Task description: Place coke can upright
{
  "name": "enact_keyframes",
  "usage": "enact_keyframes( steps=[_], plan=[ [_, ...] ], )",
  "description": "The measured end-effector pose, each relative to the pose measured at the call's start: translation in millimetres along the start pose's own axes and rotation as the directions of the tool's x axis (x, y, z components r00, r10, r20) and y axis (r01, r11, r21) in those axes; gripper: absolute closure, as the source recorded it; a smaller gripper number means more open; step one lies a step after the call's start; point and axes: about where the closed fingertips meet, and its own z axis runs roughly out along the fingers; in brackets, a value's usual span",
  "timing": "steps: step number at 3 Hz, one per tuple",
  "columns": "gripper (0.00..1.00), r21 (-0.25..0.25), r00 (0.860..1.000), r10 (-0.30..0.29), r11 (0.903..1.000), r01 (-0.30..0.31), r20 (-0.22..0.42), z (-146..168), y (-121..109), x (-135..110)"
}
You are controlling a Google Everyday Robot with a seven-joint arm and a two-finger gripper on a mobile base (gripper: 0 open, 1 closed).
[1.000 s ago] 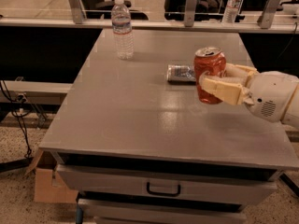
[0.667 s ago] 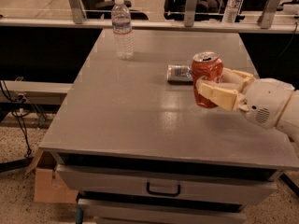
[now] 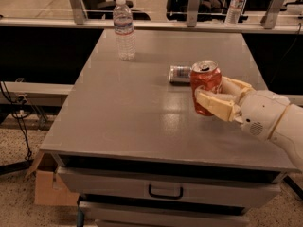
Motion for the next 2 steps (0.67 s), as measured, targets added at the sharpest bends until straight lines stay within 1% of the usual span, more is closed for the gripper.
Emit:
enact_keyframes(
  steps=[2],
  plan=[
    [0.98,0.056,0.999,0.048,0.9972,-0.049,0.011,-0.7,7.1,26.1]
  ],
)
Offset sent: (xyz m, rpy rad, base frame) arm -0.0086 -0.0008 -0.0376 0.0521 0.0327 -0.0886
